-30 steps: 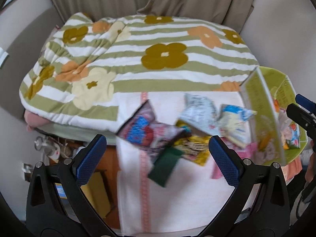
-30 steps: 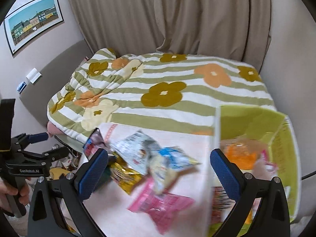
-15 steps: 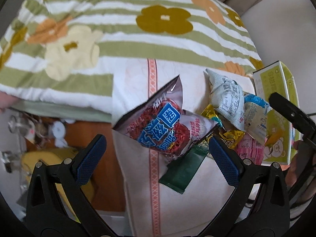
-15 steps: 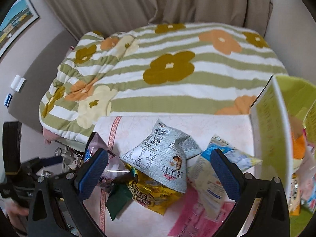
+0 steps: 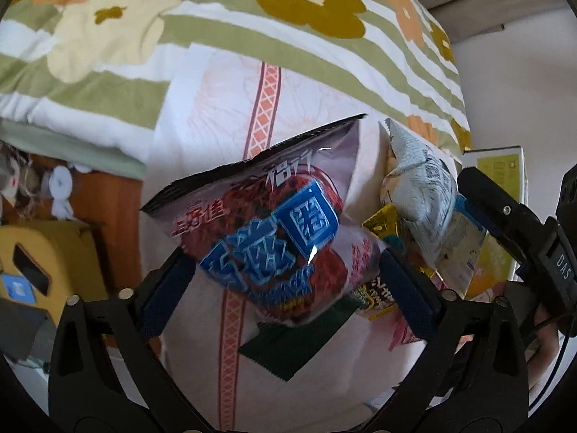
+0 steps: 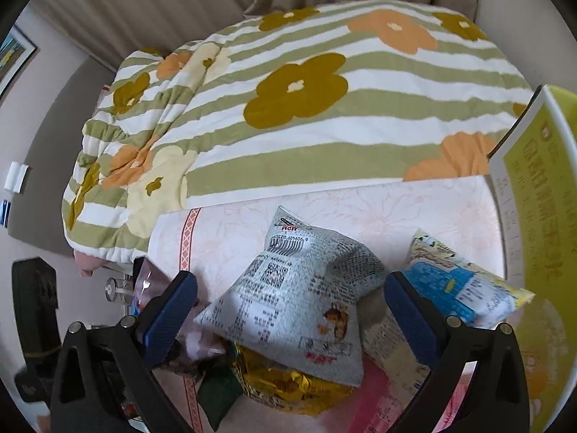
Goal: Organize snacks
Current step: 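Grasp the red-and-blue Spongee bag with the left tool while the right tool grasps the white printed bag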
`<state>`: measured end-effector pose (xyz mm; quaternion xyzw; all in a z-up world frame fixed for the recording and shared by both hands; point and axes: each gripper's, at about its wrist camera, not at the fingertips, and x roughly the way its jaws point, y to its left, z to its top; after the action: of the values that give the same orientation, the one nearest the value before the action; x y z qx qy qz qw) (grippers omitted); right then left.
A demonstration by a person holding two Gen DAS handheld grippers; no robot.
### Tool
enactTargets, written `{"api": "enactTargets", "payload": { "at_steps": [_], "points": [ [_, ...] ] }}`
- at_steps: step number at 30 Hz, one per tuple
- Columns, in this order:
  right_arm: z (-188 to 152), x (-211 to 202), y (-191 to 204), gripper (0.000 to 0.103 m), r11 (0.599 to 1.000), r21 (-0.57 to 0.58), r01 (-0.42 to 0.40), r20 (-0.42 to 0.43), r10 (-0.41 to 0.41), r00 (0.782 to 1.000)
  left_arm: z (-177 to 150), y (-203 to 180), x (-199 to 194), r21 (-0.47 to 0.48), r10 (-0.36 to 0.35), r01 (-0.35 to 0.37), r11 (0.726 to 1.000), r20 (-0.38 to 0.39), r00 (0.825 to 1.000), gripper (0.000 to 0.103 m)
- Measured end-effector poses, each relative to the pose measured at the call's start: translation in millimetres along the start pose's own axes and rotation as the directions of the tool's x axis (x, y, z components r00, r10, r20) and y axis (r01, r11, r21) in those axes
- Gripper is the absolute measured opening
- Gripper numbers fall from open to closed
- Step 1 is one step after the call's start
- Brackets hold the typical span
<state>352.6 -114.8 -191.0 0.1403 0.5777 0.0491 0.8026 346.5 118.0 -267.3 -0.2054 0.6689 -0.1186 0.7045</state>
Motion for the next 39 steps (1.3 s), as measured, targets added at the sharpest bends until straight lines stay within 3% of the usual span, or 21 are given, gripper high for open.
{"api": "enactTargets", "payload": {
  "at_steps": [2, 6, 12, 19, 33, 36, 39],
  "points": [
    [0.8, 4.5, 1.1, 0.103, 1.000, 0.007, 0.000, -0.007, 0.000, 1.000, 1.6, 1.7, 4.0, -0.016, -0.015, 0.015, 1.000, -0.001, 1.000, 0.098],
    [2.1, 12.5, 1.2, 0.103, 1.000, 0.006, 0.009, -0.028, -0.009, 1.000, 5.4, 3.9, 10.0, -0.034, -0.024, 0.024, 0.999, -0.005, 1.000, 0.076],
    [2.3, 20.8, 2.2, 0.103, 0.999, -0.023, 0.037, -0.051, -0.038, 0.998, 10.1, 1.1, 9.3, 0.008, -0.001, 0.001, 1.000, 0.030, 1.000, 0.067],
    [7.1, 28.5, 7.3, 0.103, 0.996, -0.055, 0.066, -0.074, -0.070, 0.995, 13.8, -3.3, -0.3, 0.069, 0.036, -0.042, 0.997, 0.081, 0.996, 0.065],
    [1.9, 51.9, 17.2, 0.103, 0.966, -0.151, 0.211, -0.138, -0.232, 0.963, 10.5, -4.3, -18.7, 0.115, 0.090, -0.108, 0.988, 0.150, 0.985, 0.065],
    [-6.5, 55.6, 20.2, 0.097, 0.949, -0.197, 0.245, -0.132, -0.273, 0.953, 5.8, -3.6, -21.1, 0.114, 0.091, -0.109, 0.987, 0.156, 0.984, 0.065],
    [-14.1, 55.8, 24.6, 0.081, 0.930, -0.241, 0.277, -0.111, -0.310, 0.944, 1.6, -2.1, -24.9, 0.118, 0.094, -0.115, 0.986, 0.165, 0.982, 0.065]
  ]
}}
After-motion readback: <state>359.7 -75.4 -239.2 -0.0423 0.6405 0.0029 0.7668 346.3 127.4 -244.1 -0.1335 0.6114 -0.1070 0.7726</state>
